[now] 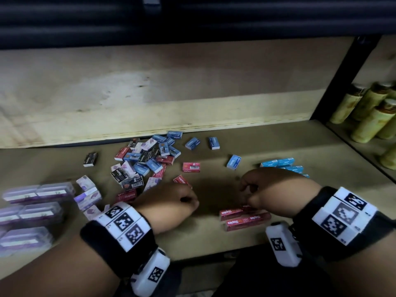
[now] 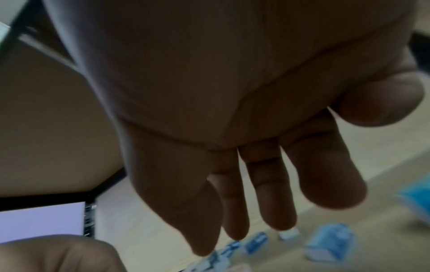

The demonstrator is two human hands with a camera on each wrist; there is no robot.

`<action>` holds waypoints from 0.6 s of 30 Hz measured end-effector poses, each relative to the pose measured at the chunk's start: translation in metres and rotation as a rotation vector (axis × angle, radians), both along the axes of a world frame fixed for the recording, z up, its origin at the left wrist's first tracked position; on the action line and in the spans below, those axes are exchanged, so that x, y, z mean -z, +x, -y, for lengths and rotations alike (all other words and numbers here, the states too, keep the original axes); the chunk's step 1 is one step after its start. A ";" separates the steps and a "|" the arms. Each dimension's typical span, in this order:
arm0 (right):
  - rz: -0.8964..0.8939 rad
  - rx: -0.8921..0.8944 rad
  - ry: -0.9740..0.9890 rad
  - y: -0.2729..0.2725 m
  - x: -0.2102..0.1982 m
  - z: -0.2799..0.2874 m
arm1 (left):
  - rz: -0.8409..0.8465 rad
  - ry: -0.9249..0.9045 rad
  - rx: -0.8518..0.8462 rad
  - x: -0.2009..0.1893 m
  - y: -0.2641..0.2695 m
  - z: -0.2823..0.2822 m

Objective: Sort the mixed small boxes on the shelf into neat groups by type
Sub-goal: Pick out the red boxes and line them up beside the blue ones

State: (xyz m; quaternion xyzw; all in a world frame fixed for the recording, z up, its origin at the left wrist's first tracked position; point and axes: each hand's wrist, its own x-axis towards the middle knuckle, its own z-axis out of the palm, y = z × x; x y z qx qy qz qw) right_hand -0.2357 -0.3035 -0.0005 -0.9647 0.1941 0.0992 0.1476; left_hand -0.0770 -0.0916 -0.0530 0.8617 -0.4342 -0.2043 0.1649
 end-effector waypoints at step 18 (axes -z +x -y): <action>0.061 -0.572 -0.258 0.098 -0.030 -0.092 | 0.155 -0.063 -0.233 -0.003 0.010 -0.095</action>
